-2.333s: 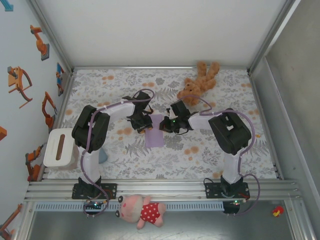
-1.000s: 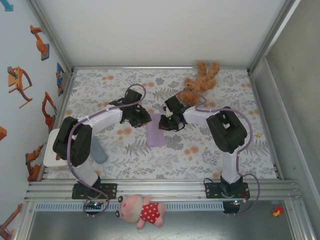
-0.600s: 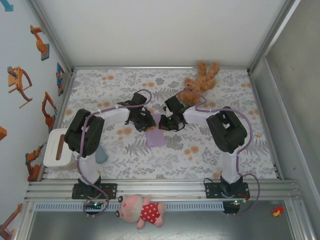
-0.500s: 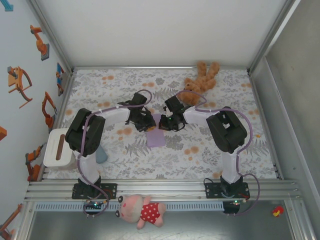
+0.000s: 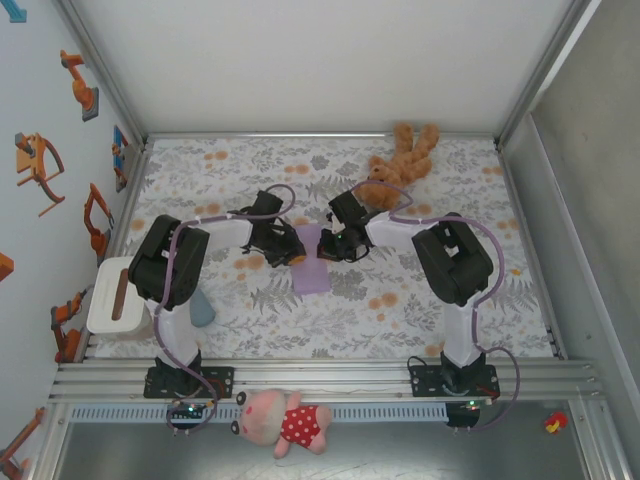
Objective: Fold a paper plane with a square sheet of paper (pick it up from the middle)
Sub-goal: First fold the square sheet of paper in half at the center of the table.
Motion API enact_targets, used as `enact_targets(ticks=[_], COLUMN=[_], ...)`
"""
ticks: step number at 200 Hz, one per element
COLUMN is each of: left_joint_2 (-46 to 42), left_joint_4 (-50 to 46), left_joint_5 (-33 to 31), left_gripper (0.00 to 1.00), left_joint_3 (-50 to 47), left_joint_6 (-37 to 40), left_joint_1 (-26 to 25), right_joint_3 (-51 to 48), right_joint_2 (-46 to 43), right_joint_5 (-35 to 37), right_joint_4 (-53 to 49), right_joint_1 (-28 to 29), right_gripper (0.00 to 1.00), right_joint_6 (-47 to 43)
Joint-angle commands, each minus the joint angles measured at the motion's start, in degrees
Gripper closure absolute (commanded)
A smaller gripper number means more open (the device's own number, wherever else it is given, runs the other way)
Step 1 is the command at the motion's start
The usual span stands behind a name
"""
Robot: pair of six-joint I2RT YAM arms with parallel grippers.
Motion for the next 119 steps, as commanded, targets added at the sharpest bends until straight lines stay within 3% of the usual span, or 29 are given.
enact_targets(ticks=[1,75,119], left_joint_2=[-0.67,-10.22,-12.20], left_joint_4=[-0.65,-0.85,12.99], left_joint_5=[-0.87,-0.34,6.13], left_gripper=[0.89,0.89,0.87], left_joint_3=[-3.70,-9.93,-9.15], left_joint_6=[1.97,3.93,-1.95], left_joint_1=[1.82,7.41,5.47], right_joint_3=[-2.39,-2.08,-2.38], right_joint_2=[5.76,6.29,6.16], right_joint_5=[7.01,8.39,8.22], right_joint_4=[-10.21,-11.80,-11.54], right_joint_1=[0.93,0.99,1.02], right_gripper=[1.00,1.00,1.00], right_joint_6=[-1.06,-1.58,-1.59])
